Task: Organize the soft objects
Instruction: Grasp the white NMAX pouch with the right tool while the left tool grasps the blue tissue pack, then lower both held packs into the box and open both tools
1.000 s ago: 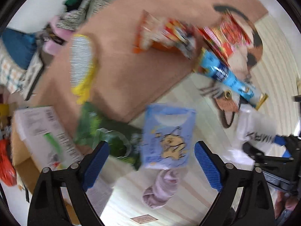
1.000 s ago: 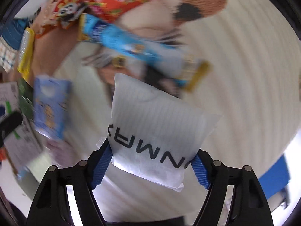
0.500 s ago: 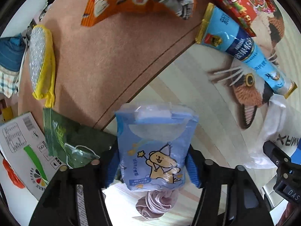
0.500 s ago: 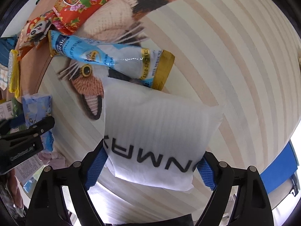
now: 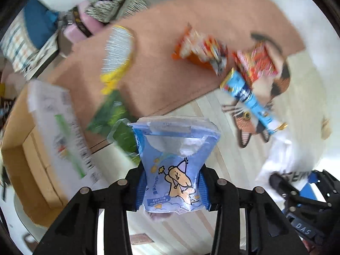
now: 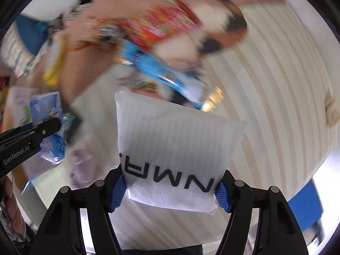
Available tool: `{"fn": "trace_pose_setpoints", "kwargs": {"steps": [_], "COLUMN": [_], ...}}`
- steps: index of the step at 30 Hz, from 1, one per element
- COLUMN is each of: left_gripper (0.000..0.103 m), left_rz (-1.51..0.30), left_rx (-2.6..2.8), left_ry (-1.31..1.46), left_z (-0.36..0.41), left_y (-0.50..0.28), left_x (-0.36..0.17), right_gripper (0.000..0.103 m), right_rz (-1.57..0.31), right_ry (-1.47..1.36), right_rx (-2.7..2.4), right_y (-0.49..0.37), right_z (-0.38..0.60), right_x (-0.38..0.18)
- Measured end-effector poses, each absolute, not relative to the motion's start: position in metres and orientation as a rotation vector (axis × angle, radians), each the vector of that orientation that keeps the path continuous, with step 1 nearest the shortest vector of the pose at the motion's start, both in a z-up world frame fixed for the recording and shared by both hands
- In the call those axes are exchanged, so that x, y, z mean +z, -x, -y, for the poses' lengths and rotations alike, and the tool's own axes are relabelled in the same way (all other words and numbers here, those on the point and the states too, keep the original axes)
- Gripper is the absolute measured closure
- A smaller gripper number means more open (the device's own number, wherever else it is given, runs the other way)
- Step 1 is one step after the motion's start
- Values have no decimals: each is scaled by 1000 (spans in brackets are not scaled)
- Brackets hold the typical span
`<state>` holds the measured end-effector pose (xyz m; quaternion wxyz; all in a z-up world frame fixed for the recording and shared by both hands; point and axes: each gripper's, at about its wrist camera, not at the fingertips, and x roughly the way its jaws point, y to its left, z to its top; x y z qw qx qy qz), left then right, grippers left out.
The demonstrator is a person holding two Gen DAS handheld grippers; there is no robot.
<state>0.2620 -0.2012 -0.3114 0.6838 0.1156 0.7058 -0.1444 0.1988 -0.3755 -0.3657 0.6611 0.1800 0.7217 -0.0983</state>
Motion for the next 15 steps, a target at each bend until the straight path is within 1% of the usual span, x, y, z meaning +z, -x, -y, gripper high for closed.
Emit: {"fn": "trace_pose_setpoints", "kwargs": {"steps": [2, 5, 6, 9, 10, 15], "left_gripper": [65, 65, 65, 65, 65, 65], "left_rz": [-1539, -1496, -1484, -1467, -1468, -1501], "left_rx": [-301, -246, -221, -145, -113, -20], "left_ry": [-171, -70, -42, 24, 48, 138], "left_z": [169, 126, 108, 52, 38, -39], "left_y": [-272, -276, -284, -294, -296, -324], "left_x": [-276, -243, -228, -206, -200, -221], "right_gripper": [32, 32, 32, 32, 32, 32], "right_rz": [-1600, -1547, -1536, -1502, -1494, -1470], "right_ry": [-362, -287, -273, -214, -200, -86], "right_rx": [-154, -31, 4, 127, 161, 274], "right_y": [-207, -225, -225, -240, -248, -290], "right_z": [351, 308, 298, 254, 236, 137], "right_x": [-340, -304, -269, -221, -213, -206]}}
